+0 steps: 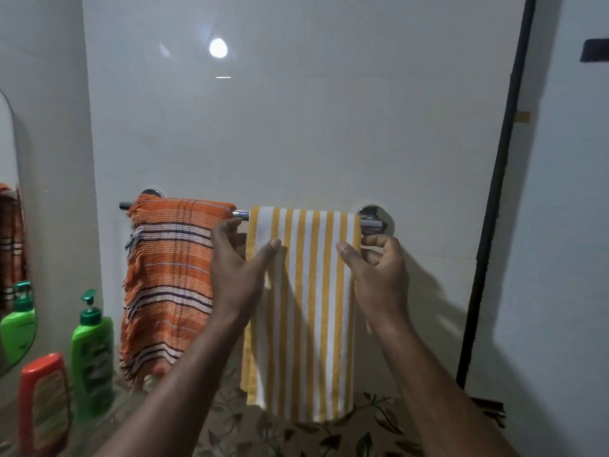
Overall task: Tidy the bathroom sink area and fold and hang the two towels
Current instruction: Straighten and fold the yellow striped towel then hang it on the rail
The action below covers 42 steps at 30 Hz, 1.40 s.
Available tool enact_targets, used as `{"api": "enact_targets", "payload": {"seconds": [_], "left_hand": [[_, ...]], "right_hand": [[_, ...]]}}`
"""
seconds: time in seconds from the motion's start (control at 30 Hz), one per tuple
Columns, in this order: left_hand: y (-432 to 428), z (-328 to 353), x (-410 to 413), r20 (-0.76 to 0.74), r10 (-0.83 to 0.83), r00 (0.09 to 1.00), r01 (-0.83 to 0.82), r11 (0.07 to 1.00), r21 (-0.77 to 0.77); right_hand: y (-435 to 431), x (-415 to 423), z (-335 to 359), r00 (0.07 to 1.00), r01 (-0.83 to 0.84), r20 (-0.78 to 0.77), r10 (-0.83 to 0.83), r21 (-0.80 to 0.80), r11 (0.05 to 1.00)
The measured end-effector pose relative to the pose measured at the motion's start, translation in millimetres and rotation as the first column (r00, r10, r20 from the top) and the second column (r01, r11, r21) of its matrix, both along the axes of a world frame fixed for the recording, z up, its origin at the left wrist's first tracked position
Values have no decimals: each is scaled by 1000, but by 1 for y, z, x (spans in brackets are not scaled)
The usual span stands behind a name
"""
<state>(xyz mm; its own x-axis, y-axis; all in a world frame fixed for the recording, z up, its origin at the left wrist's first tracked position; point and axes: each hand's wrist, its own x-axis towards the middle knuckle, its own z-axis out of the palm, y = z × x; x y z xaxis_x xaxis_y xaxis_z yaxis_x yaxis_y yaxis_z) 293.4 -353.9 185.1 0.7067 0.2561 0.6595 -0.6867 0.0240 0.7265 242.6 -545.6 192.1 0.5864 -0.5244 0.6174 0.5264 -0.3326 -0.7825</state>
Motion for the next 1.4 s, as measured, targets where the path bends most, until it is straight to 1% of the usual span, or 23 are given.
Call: {"api": "enact_targets", "payload": {"seconds": [0.1,0.17,0.23,0.37,0.57,0.63,0.7,0.8,0.9,1.03,1.17,1.27,1.33,1.4], "left_hand": [[3,-31,1,-117,-140,983,134,989,-57],[6,-44,2,-161,-234,959,226,972,-66],[8,-42,2,-131,-263,956,257,965,-61],[9,-15,1,-34,-295,955,295,955,-23],[4,-5,4,-32,-302,953,300,952,-52],[6,-15,4,-68,-312,948,308,949,-62],[10,-34,3,-162,-340,927,335,941,-55],[19,-72,0,-325,-350,878,371,929,1],[23,-108,-2,-418,-373,828,421,907,25],[26,-131,-4,-458,-339,822,374,927,-16],[27,-132,-1,-500,-320,804,360,933,-19],[27,-135,-3,-512,-270,815,333,942,33],[25,-141,-7,-516,-249,819,334,939,78],[24,-150,-10,-534,-232,813,353,926,134]], "right_hand": [[-3,-1,-23,987,-125,-106,122,-14,992],[-2,-2,-33,976,-181,-129,177,-19,983],[-1,-2,-30,981,-171,-104,166,-40,984],[0,0,-9,988,-155,-29,154,-75,985],[2,4,1,992,-121,16,122,-20,992],[0,4,-12,985,-173,-30,172,-22,985],[-3,4,-33,968,-220,-118,219,8,976],[-8,3,-74,935,-250,-243,259,64,966],[-7,-3,-110,897,-284,-326,298,92,954],[-4,-4,-134,886,-206,-417,204,41,978],[-4,0,-136,883,-189,-433,180,23,982],[-8,1,-142,852,-209,-491,180,-5,978],[-11,1,-151,806,-195,-577,134,-44,980],[-15,0,-160,779,-180,-620,98,-72,981]]}}
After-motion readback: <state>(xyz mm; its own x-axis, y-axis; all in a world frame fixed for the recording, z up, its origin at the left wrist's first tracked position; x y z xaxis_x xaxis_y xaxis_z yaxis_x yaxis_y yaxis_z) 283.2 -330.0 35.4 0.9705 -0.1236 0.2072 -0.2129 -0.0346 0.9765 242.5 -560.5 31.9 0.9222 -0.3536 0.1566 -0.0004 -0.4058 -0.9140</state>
